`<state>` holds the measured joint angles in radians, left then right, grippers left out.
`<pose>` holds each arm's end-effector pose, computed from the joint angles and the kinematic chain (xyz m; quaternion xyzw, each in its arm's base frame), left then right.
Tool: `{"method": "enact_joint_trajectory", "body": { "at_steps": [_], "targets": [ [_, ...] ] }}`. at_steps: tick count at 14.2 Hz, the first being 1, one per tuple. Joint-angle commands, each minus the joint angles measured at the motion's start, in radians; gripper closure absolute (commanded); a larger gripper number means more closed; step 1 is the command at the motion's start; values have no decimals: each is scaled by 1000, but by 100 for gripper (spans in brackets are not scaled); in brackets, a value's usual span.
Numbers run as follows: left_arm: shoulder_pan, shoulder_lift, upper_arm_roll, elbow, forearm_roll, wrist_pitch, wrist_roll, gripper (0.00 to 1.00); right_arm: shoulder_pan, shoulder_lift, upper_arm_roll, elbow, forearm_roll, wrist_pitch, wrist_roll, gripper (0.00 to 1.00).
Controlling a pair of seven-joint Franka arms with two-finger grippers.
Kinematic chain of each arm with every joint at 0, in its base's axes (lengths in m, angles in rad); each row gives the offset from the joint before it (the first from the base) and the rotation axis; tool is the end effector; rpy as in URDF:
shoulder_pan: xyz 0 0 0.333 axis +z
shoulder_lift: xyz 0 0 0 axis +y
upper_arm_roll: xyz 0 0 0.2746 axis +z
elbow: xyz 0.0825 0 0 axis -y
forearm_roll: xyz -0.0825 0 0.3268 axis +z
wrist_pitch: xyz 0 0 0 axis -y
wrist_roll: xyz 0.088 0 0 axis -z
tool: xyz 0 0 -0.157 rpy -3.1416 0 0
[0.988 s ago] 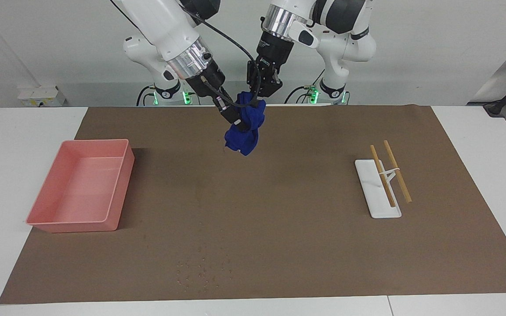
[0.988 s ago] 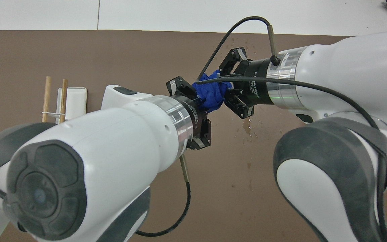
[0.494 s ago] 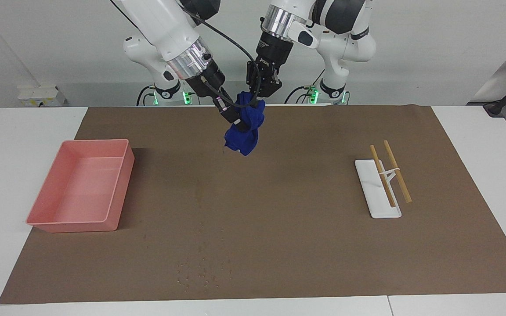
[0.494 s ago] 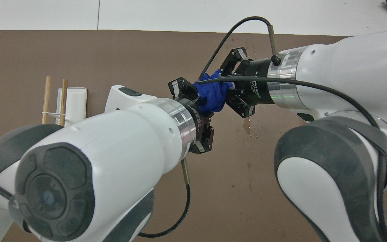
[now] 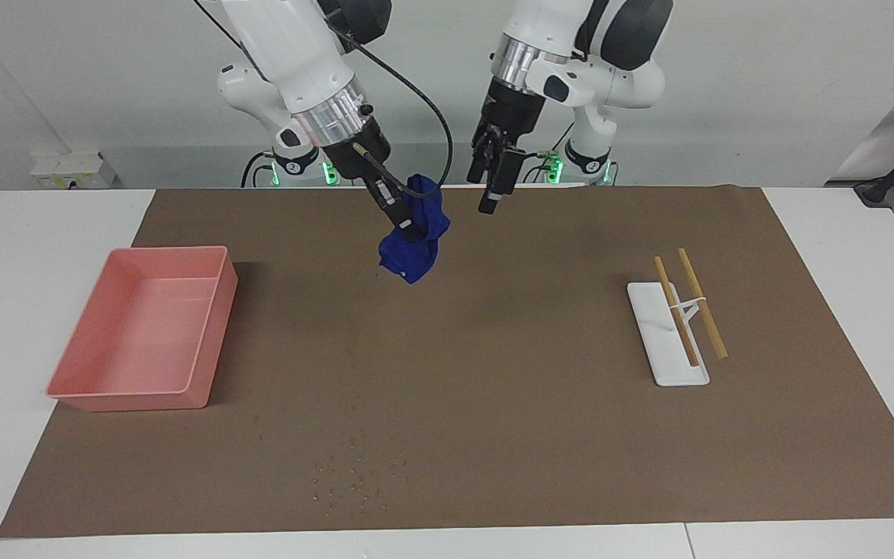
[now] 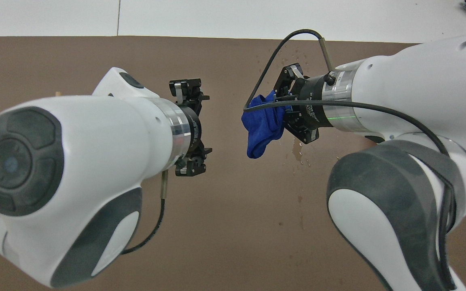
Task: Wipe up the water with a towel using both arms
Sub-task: 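Lower the cloth onto the water spill while the left gripper withdraws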
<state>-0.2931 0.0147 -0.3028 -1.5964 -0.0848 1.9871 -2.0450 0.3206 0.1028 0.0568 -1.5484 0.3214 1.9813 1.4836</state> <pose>0.4554 -0.3186 0.5627 0.7282 0.6579 0.0043 0.1920 0.5244 0.2434 0.5395 -0.8074 0.5449 0.0298 0.2245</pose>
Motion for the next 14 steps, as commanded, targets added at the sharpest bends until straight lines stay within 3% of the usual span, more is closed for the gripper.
{"method": "enact_joint_trajectory", "body": {
  "at_steps": [1,3,5,10,14],
  "targets": [
    [78,-25,-3,-8,-6,-134,266,0,-58,-31,3,-53,-13,-7,-57,100],
    [176,-35,-3,-8,-6,-221,469,0,-96,-32,6,-123,-13,42,-167,100],
    [277,-41,-3,-17,-6,-263,621,0,-113,-8,6,-192,-12,192,-200,100],
    [495,-58,-3,-31,-6,-364,997,0,-158,205,6,-171,-15,423,-339,100],
    [552,-64,4,-28,2,-422,1326,0,-176,349,6,-125,-13,566,-492,100]
  ]
}}
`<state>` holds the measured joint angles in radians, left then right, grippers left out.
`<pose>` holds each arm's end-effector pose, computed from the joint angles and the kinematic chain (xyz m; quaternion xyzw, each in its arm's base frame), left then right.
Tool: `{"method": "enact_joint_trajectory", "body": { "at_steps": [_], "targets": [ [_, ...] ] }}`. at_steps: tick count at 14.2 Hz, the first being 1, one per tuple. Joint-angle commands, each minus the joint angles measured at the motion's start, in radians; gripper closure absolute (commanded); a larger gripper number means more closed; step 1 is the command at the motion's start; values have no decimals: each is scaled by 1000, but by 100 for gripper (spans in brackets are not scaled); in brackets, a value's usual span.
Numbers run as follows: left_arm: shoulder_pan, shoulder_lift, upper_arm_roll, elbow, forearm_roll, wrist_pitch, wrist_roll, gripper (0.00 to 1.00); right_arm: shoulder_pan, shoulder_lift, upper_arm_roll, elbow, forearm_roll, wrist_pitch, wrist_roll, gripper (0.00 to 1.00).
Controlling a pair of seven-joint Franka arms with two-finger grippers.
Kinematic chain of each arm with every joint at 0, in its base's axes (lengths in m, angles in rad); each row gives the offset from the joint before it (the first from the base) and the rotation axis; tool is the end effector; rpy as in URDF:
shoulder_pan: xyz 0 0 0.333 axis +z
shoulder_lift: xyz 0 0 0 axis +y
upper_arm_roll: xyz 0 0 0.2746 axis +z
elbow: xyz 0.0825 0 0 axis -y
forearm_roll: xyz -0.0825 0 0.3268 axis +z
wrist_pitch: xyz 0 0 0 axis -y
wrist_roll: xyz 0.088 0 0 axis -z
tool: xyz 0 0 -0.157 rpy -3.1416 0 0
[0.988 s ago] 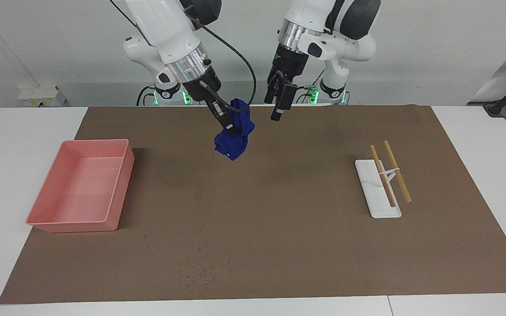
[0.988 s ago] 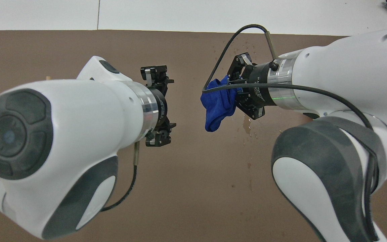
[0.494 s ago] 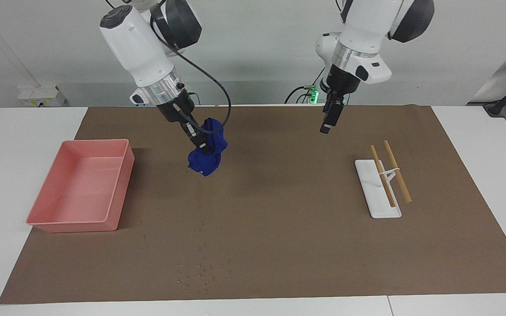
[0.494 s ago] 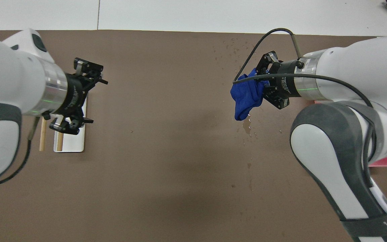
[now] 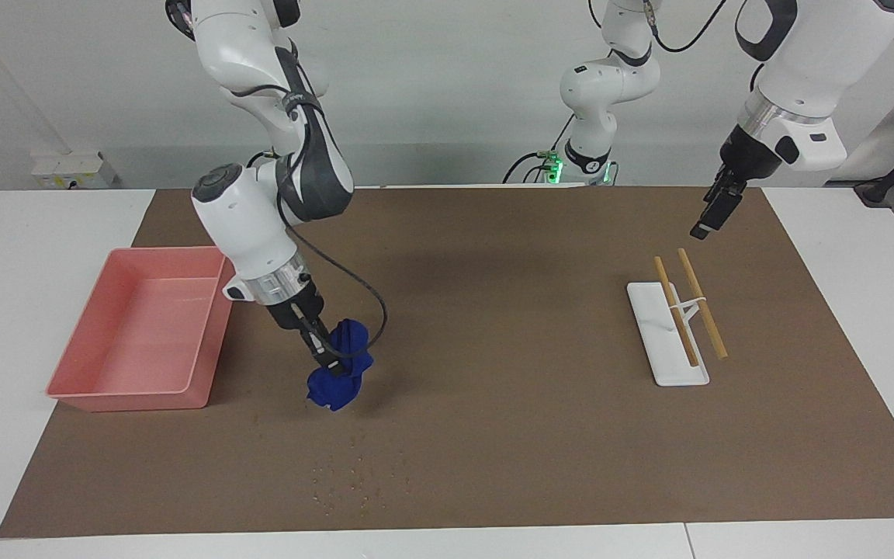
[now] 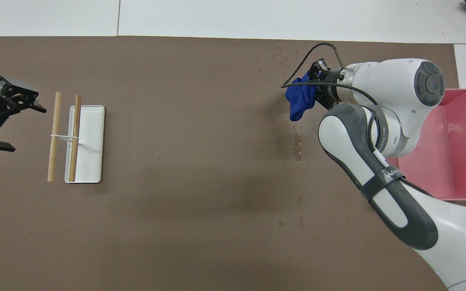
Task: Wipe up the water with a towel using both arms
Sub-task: 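Lower the cloth onto the water spill while the left gripper withdraws, then wipe the cloth across the spill toward the robot with the right gripper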
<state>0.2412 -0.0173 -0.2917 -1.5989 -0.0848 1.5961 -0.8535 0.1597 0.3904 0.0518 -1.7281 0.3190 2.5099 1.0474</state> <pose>0.4945 -0.0391 0.5324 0.9194 0.3912 -0.0112 0.0389 0.6294 0.1393 0.3456 -0.8386 0.4942 -0.0805 0.2146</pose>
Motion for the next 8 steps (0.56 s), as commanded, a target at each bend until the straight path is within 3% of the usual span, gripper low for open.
{"method": "enact_joint_trajectory", "body": {
  "at_steps": [1,4,8],
  "targets": [
    [18,-32,-6,-23,23,-42,205,0,-17,114,11,99,-12,41,-79,100],
    [13,-32,-7,-19,94,-67,458,0,-8,221,11,183,-17,59,-116,100],
    [-40,-30,-15,-32,94,-13,543,0,6,248,11,144,-11,122,-161,100]
  ]
}}
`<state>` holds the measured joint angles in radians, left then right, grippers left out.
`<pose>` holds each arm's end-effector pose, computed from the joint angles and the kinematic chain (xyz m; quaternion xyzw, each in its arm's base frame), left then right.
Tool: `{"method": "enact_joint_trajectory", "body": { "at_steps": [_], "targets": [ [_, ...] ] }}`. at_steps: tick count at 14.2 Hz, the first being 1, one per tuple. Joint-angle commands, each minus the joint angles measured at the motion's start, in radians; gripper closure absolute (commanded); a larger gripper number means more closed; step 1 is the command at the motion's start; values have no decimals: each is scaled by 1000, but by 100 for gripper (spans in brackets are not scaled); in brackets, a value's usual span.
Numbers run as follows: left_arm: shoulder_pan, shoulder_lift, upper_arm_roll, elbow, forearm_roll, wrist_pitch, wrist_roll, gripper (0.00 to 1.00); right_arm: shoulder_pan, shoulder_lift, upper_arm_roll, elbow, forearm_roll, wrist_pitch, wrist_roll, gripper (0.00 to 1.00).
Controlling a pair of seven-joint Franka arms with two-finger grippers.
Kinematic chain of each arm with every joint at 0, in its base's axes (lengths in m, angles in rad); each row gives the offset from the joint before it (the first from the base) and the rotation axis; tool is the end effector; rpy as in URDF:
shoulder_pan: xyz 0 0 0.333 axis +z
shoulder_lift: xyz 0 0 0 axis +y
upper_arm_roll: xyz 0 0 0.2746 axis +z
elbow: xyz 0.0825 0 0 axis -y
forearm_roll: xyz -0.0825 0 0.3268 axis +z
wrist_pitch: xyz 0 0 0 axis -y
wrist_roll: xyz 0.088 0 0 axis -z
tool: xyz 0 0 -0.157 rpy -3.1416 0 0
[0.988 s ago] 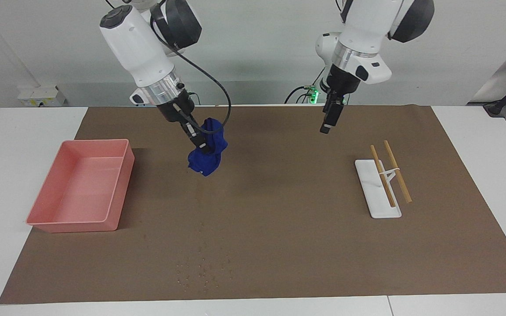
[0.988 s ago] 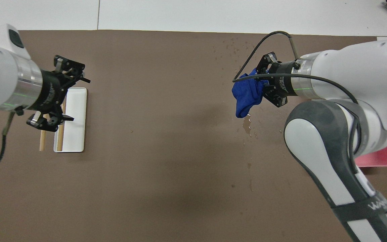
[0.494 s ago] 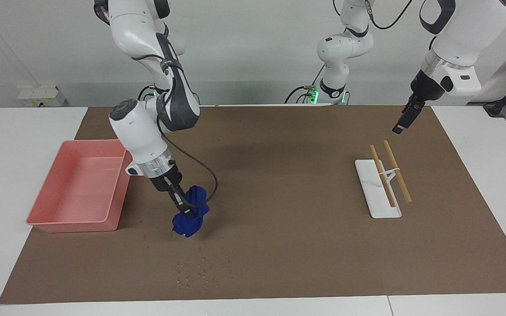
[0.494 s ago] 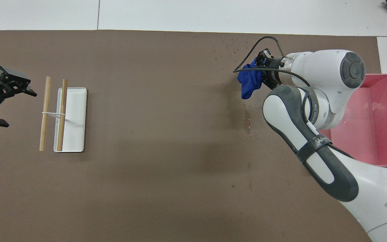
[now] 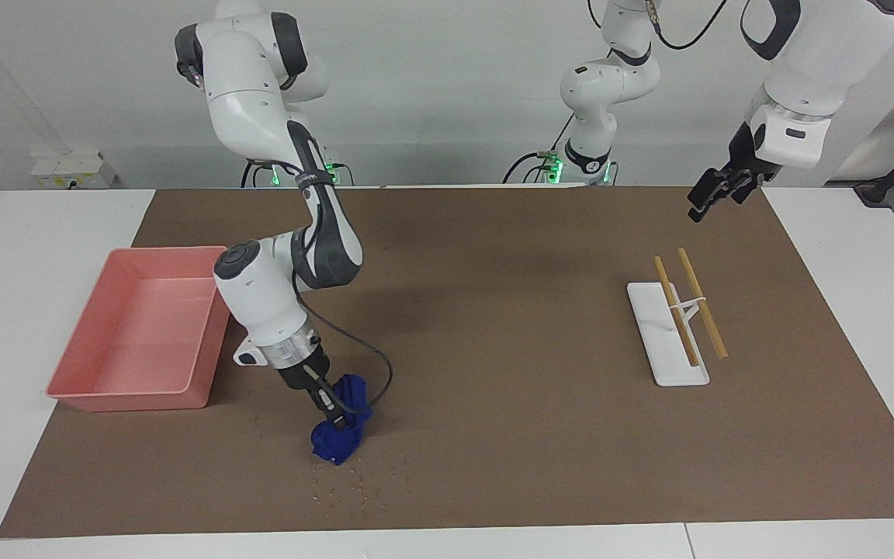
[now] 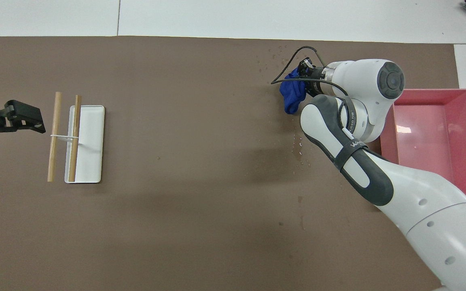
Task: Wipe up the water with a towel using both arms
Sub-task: 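Wipe the cloth across the spill toward the robot with the right gripper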
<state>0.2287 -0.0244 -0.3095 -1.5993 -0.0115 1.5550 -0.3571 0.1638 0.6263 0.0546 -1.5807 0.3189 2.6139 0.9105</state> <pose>0.4861 -0.0426 0.5314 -0.9904 -0.1378 0.0107 0.0003 0.6674 0.1439 0.2706 -0.8644 0.4460 -0.1033 0.2080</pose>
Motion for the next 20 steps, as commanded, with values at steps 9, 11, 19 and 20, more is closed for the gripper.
{"method": "enact_joint_trajectory", "body": {
  "at_steps": [9,11,19,20],
  "targets": [
    [-75,-54,3,-88,25,-10,164,0,25,-103,8,-277,-11,11,-30,100],
    [-92,-54,-3,-71,51,-65,184,0,25,-152,8,-349,-11,9,-27,100],
    [-169,-62,-3,-68,51,-96,164,0,45,-345,10,-649,-3,-2,76,100],
    [-161,-61,0,-54,59,-95,164,0,45,-362,8,-679,-3,-2,74,100]
  ]
}}
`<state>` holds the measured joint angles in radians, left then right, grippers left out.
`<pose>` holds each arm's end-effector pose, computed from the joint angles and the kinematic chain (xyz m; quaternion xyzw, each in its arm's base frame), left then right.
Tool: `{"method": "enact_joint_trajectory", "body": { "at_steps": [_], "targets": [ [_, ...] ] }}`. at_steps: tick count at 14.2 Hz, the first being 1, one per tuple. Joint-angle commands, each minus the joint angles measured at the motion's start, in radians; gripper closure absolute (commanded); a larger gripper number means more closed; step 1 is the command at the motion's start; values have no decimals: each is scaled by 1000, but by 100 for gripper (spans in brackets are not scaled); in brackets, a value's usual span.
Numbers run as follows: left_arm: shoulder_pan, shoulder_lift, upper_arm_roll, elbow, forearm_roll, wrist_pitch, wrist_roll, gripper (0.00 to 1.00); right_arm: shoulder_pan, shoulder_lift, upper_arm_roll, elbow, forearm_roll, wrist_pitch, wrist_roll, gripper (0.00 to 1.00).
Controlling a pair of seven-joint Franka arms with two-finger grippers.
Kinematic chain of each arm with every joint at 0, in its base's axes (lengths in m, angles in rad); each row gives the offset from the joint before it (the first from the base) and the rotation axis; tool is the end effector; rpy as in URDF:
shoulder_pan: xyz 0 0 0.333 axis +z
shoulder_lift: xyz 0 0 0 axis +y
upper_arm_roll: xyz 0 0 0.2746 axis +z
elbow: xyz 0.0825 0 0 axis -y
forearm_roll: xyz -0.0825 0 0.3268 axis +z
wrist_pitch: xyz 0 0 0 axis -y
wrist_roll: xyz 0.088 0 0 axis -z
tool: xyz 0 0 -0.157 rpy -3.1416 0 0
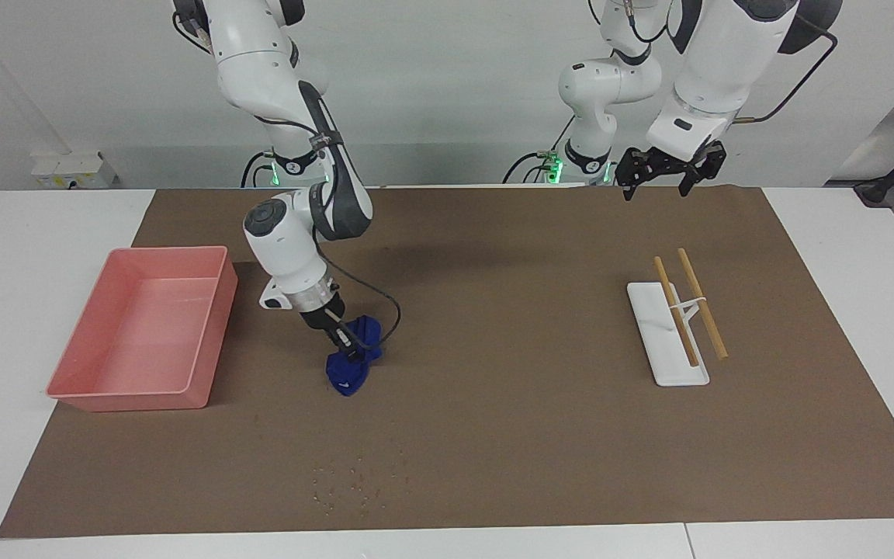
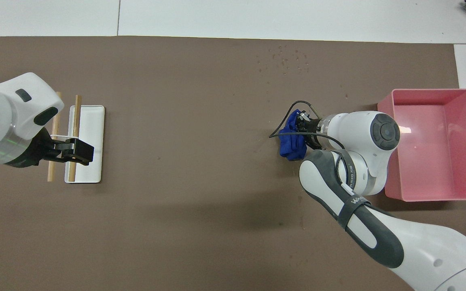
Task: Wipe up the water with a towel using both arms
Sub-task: 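Wipe the cloth across the spill toward the robot with the right gripper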
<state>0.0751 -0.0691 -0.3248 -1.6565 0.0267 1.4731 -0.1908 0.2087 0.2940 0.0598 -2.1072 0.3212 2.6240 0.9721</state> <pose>0.4475 -0.1135 0.5221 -0.9976 0.0279 0.0522 0.0366 0.5403 0.1490 0.2530 -0.8746 0.4611 -0.0291 0.1467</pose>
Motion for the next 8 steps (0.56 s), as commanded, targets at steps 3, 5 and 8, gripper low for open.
{"method": "enact_joint_trajectory", "body": {
  "at_steps": [3,5,8],
  "targets": [
    [26,0,35,83,21,1,7,0,0,-91,3,-238,-5,-12,13,100],
    [51,-27,35,14,18,16,13,0,1,-116,5,-289,-7,-13,13,100],
    [40,-31,35,6,13,27,4,0,0,-160,3,-330,-5,-48,13,100]
  ]
}}
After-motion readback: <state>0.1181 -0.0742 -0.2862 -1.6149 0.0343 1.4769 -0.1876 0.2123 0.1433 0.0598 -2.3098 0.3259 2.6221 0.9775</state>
